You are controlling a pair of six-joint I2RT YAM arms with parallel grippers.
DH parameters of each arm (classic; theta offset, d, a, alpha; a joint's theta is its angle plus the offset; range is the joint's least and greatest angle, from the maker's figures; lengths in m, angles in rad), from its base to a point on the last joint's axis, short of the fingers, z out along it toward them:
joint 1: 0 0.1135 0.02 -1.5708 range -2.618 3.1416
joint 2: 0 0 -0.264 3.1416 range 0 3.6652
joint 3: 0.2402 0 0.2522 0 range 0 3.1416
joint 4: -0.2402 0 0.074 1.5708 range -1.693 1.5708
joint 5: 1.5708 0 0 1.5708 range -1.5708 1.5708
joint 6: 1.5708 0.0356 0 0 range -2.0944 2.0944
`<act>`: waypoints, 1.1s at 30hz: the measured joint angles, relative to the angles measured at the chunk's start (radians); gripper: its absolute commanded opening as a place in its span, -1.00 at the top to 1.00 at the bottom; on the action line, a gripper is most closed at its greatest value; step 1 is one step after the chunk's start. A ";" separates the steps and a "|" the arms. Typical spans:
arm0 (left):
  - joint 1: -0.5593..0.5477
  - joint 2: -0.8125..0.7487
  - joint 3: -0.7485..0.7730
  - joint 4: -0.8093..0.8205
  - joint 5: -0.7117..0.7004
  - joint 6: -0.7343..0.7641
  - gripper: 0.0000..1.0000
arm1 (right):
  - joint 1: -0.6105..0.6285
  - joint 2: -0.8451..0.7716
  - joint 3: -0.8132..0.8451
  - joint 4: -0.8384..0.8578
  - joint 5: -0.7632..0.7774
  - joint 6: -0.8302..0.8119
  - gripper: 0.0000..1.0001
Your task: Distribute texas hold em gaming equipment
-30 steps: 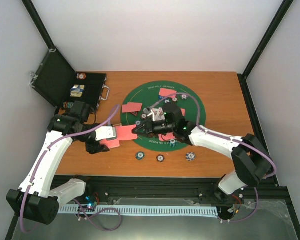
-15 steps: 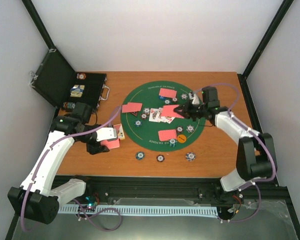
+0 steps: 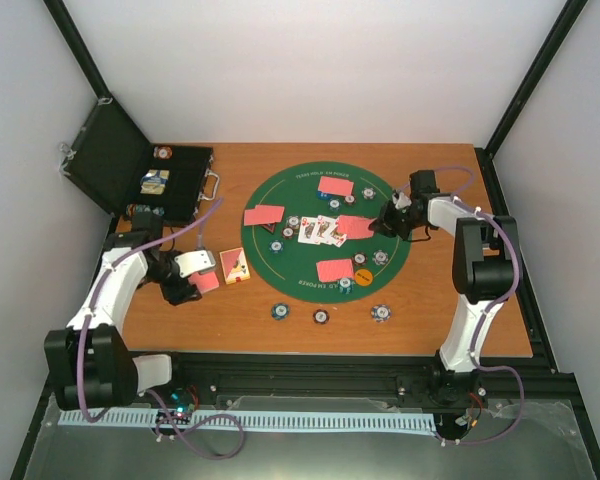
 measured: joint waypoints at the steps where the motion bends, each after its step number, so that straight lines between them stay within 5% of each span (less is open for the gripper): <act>1: 0.019 0.010 -0.011 0.015 0.000 0.010 0.56 | -0.005 0.013 0.003 -0.007 0.002 -0.006 0.94; 13: 0.080 0.178 -0.046 0.193 -0.031 0.065 0.51 | -0.019 0.036 0.022 -0.055 0.039 -0.060 0.91; 20: 0.080 0.211 -0.084 0.256 -0.049 0.068 0.34 | -0.019 0.037 0.049 -0.088 0.059 -0.084 0.63; 27: 0.080 0.228 -0.119 0.333 -0.058 0.068 -0.04 | -0.019 0.037 0.064 -0.118 0.089 -0.092 0.06; 33: 0.080 0.251 -0.132 0.351 -0.063 0.076 -0.27 | -0.019 0.019 0.063 -0.144 0.129 -0.096 -0.04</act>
